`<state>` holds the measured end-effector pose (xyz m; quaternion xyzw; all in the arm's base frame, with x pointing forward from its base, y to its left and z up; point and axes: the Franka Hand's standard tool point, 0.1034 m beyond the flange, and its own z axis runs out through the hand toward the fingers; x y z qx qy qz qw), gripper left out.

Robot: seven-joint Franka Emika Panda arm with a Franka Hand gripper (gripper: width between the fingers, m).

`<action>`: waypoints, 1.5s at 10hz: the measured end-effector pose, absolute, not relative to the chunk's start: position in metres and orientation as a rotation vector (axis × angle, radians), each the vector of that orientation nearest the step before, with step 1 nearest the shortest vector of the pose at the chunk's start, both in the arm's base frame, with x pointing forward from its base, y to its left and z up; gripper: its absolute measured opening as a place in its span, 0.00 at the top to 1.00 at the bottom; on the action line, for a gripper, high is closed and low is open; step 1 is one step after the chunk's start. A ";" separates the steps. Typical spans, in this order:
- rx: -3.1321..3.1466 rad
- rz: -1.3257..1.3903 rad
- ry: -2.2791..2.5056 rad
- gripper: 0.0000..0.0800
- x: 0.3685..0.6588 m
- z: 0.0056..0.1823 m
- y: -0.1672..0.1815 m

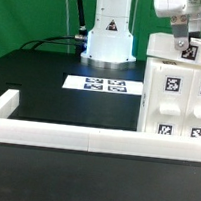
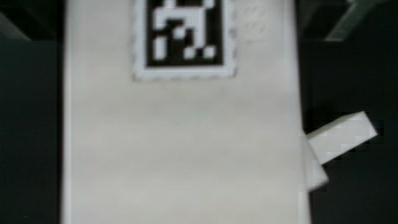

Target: Assemble cabinet

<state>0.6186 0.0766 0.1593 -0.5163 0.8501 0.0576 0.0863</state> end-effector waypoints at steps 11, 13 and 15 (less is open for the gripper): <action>-2.064 0.128 2.111 0.00 0.633 0.183 0.095; -2.290 0.093 1.864 0.00 0.636 0.184 0.095; -2.605 0.066 1.463 0.00 0.639 0.186 0.096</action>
Offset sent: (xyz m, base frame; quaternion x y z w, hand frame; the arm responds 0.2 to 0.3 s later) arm -0.0095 0.0107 0.0324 0.0173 -0.0624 -0.0183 0.9977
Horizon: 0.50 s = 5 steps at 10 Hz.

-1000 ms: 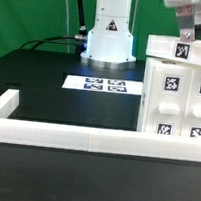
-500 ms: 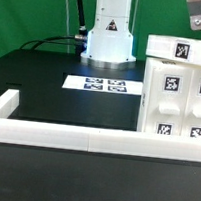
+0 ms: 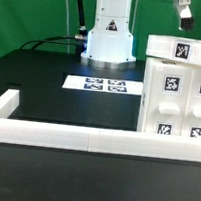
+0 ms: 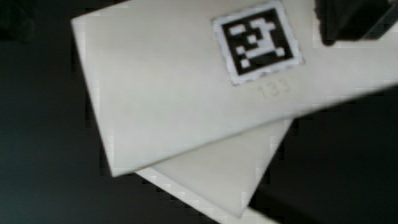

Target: Assemble cabinet

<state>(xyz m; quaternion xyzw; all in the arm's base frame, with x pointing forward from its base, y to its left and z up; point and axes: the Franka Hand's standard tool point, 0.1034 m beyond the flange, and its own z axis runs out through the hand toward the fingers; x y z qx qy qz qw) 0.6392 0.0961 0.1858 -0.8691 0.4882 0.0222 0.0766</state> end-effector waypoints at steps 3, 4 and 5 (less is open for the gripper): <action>-2.743 0.065 1.199 0.00 0.641 0.185 0.095; -2.784 0.057 1.101 0.00 0.641 0.185 0.095; -2.827 0.042 0.985 0.00 0.642 0.185 0.094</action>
Offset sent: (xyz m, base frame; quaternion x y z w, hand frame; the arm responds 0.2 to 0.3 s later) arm 0.0000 0.0000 0.0000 0.0000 0.0000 -0.1938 0.9810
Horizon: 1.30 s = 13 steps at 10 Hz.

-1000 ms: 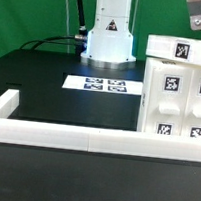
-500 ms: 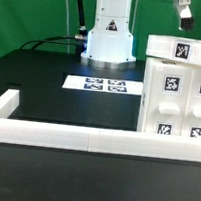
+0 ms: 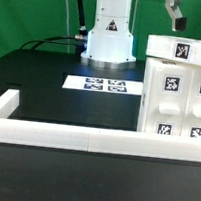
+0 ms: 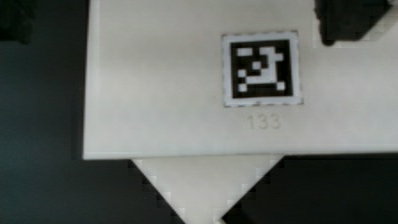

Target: Assemble cabinet

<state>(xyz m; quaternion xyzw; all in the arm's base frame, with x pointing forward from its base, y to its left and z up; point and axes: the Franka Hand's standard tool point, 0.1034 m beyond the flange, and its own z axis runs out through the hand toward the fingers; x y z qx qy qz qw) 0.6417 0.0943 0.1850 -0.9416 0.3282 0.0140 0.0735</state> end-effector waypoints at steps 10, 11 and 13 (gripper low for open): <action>-3.017 -0.071 -0.519 0.00 0.634 0.172 0.091; -3.015 -0.046 -0.649 0.00 0.631 0.169 0.090; -2.958 -0.042 -0.889 0.00 0.628 0.167 0.088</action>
Offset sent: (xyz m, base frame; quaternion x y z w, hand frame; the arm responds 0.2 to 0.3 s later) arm -0.0114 0.0042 -0.0021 0.0082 0.0141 -0.2017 0.9793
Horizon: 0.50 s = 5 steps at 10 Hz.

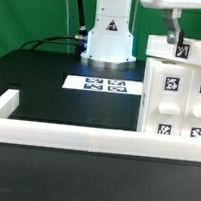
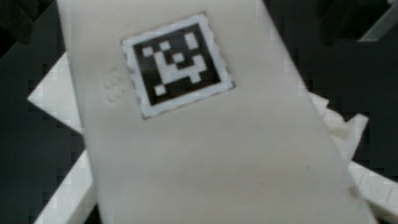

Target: Assemble cabinet

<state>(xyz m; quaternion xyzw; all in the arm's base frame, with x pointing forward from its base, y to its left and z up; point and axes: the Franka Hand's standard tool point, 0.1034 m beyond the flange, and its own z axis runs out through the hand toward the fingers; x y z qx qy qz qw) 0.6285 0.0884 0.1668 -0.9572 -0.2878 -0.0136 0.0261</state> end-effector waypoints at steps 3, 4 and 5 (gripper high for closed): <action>-2.913 -0.030 -1.062 0.00 0.624 0.159 0.084; -2.921 -0.025 -1.043 0.00 0.623 0.156 0.084; -2.925 -0.023 -1.036 0.00 0.623 0.152 0.083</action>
Offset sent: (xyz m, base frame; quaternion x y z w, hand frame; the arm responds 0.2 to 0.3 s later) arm -0.0025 0.0028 -0.0131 0.0022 -0.0005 0.0209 0.9998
